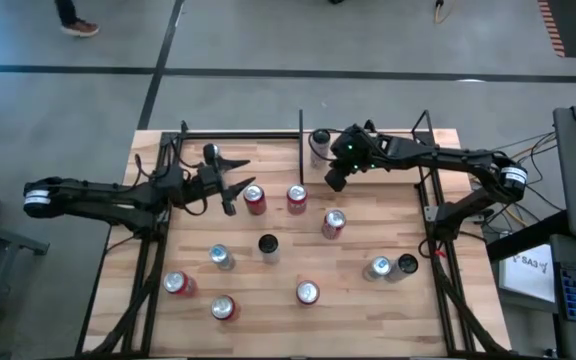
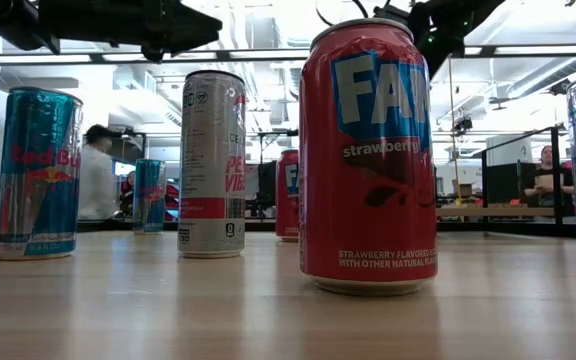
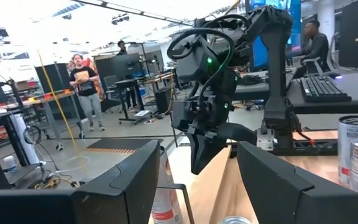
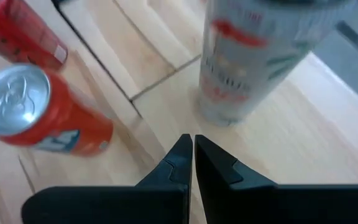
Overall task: Place canned beverage on shelf
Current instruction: Put the top white soda can on the shelf
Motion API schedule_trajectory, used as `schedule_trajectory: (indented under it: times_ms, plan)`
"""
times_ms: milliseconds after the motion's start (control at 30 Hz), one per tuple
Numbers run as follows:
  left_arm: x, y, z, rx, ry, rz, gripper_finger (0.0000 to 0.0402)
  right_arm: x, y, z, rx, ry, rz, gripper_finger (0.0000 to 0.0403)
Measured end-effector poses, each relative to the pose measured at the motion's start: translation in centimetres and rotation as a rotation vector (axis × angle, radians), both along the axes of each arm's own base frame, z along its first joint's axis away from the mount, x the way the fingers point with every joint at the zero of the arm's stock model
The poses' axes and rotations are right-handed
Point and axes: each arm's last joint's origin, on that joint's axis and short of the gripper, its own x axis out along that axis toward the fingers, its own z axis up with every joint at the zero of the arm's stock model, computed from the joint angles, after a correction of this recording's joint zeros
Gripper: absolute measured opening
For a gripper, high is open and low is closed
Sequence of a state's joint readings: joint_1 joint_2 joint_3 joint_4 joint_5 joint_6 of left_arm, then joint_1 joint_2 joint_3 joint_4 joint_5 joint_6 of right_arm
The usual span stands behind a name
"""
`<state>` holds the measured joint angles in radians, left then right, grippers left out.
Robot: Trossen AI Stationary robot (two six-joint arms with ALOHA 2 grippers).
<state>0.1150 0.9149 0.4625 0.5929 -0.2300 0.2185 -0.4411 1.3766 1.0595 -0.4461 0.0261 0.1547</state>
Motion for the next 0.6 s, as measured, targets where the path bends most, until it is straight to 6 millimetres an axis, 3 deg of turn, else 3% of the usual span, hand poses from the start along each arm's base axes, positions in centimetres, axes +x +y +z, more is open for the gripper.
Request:
schedule_trajectory:
  times_ms: [600]
  plan:
    - [0.0,0.1,0.1,-0.002,-0.006,0.025,0.0201,0.3,-1.9,0.9,-0.185,-0.067,-0.004,0.0009]
